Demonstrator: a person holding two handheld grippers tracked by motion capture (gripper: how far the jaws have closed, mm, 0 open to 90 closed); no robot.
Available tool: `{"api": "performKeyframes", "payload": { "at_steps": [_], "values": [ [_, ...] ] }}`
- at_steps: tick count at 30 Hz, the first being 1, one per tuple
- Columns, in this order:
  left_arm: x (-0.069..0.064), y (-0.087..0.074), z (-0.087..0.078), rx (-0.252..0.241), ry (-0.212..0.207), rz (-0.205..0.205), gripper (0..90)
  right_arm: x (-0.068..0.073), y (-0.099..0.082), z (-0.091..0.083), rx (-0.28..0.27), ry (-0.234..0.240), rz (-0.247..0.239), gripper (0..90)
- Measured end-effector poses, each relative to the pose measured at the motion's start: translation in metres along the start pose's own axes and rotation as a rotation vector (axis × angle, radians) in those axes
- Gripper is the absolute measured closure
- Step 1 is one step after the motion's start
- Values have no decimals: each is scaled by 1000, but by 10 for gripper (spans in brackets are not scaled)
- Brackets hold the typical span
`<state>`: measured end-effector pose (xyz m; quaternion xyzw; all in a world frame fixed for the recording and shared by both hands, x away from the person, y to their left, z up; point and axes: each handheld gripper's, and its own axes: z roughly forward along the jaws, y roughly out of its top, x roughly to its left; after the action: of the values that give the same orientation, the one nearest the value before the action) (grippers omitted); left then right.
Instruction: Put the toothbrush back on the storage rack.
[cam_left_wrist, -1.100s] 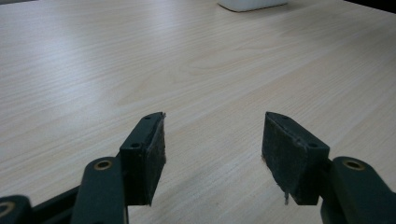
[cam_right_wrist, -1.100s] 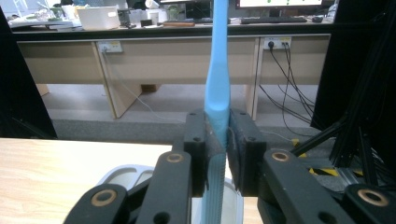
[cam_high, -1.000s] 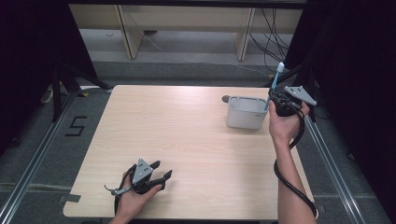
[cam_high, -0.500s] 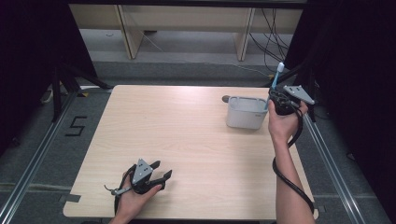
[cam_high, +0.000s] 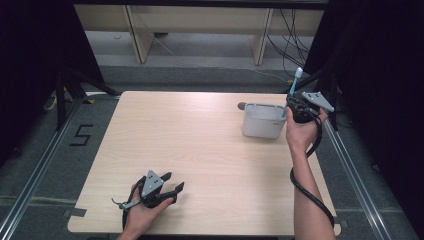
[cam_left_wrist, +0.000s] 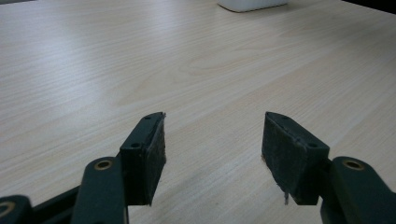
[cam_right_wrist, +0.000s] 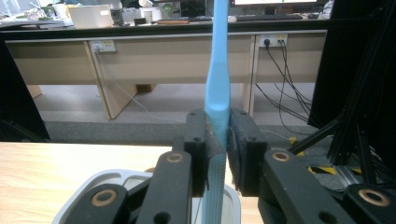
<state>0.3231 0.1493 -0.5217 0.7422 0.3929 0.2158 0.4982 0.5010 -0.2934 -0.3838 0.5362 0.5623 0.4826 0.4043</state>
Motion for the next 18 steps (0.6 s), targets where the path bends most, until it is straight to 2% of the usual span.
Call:
{"api": "performKeyframes", "payload": {
  "at_steps": [4,5,6,7,9,10,11,16,18],
  "values": [
    [0,0,0,1,0,1,391,-1,-2,2,9,-1,-14,787],
    [0,0,0,1,-1,1,391,0,-3,3,8,1,-12,787],
    [0,0,0,1,-1,2,390,1,-4,3,19,-2,11,786],
    [0,0,0,1,-1,1,390,0,-5,4,4,0,-11,786],
    [0,0,0,0,-2,-3,390,-1,-7,5,13,-5,-13,786],
    [0,0,0,0,-2,-4,390,0,-8,5,17,-7,3,786],
    [0,0,0,0,-2,-3,390,0,-9,6,5,-9,2,786],
    [0,0,0,1,-2,1,390,-1,-12,7,15,-13,-19,786],
    [0,0,0,1,-3,0,390,1,-14,7,23,-12,-3,786]
  ]
}}
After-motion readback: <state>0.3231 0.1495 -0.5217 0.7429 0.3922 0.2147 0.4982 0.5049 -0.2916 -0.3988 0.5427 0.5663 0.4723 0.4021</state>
